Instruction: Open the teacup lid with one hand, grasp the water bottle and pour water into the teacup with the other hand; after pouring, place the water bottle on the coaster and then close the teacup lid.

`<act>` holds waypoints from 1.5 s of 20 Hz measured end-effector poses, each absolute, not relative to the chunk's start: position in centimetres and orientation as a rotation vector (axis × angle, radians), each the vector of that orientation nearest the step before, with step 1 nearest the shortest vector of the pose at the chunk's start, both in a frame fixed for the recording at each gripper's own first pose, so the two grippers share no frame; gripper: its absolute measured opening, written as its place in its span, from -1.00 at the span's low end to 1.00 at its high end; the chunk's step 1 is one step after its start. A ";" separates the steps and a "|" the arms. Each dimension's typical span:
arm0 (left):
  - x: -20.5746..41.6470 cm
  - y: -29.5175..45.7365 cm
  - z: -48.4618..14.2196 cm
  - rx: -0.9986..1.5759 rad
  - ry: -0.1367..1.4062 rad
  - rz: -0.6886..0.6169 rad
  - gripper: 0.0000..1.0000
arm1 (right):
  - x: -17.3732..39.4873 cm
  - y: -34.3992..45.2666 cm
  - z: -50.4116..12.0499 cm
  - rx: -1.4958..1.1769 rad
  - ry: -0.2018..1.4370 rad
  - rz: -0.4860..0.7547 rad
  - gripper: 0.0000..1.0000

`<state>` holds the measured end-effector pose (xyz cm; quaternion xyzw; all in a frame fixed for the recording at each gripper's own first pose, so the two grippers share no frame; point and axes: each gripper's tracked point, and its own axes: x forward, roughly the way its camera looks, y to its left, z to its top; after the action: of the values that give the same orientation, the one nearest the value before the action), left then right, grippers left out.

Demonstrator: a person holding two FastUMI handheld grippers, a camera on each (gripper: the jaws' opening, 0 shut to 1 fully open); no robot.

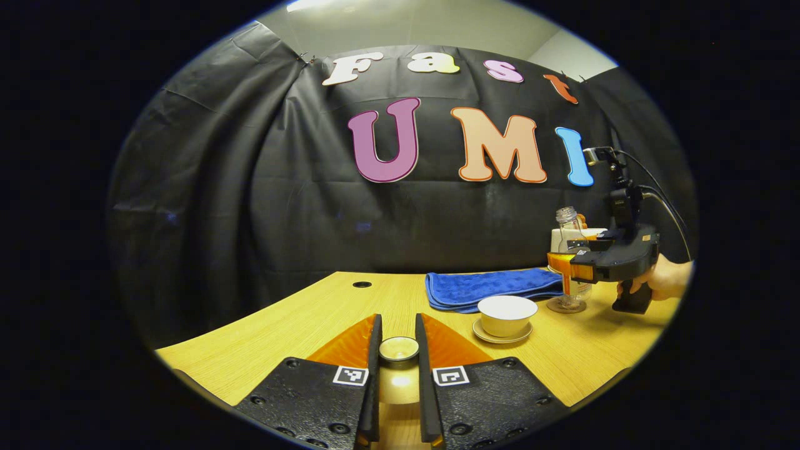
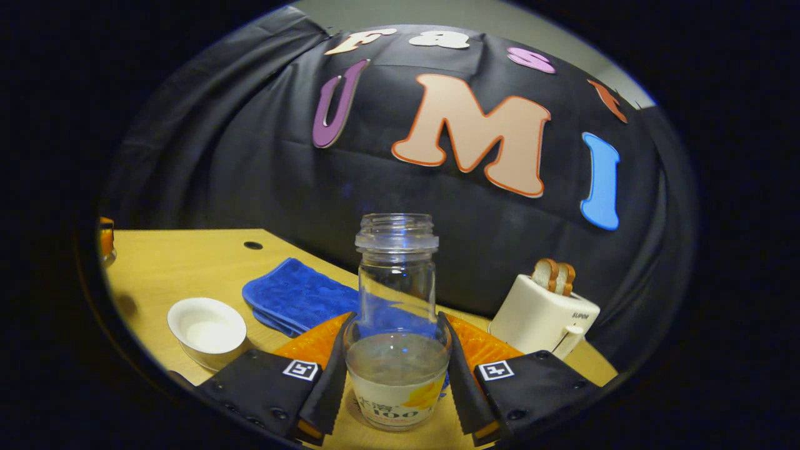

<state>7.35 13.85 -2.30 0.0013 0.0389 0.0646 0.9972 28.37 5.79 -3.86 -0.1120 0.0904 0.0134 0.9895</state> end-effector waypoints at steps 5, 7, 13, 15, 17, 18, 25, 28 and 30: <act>7.4 13.8 -2.3 0.002 0.077 0.127 -0.55 | 28.3 5.3 -3.5 -0.100 0.157 -0.028 0.52; 7.4 13.8 -2.3 0.002 0.077 0.127 -0.55 | 28.6 5.2 -3.6 -0.083 0.145 -0.041 0.54; 7.4 13.7 -2.3 0.002 0.077 0.127 -0.54 | 29.2 3.9 -4.4 0.031 0.150 -0.090 0.53; 7.4 13.7 -2.3 0.002 0.077 0.127 -0.54 | 29.1 3.2 -4.3 0.055 0.139 -0.100 0.53; 7.4 13.7 -2.3 0.002 0.077 0.127 -0.54 | 28.9 3.0 -4.3 0.057 0.127 -0.094 0.55; 7.4 13.7 -2.3 0.002 0.076 0.127 -0.54 | 28.8 3.4 -4.3 0.033 0.116 -0.084 0.54; 7.4 13.8 -2.2 0.002 0.077 0.127 -0.54 | 28.8 3.4 -4.8 -0.002 0.111 -0.095 0.59; 7.4 13.8 -2.3 0.002 0.077 0.127 -0.54 | 28.7 3.3 -4.9 -0.003 0.110 -0.106 0.62; 7.4 13.7 -2.3 0.002 0.077 0.127 -0.54 | 28.6 3.2 -4.9 -0.005 0.113 -0.115 0.65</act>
<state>7.39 13.74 -2.31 0.0011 0.0382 0.0635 0.9972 28.63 3.17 -4.85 -0.0025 0.0562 -0.0576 0.9968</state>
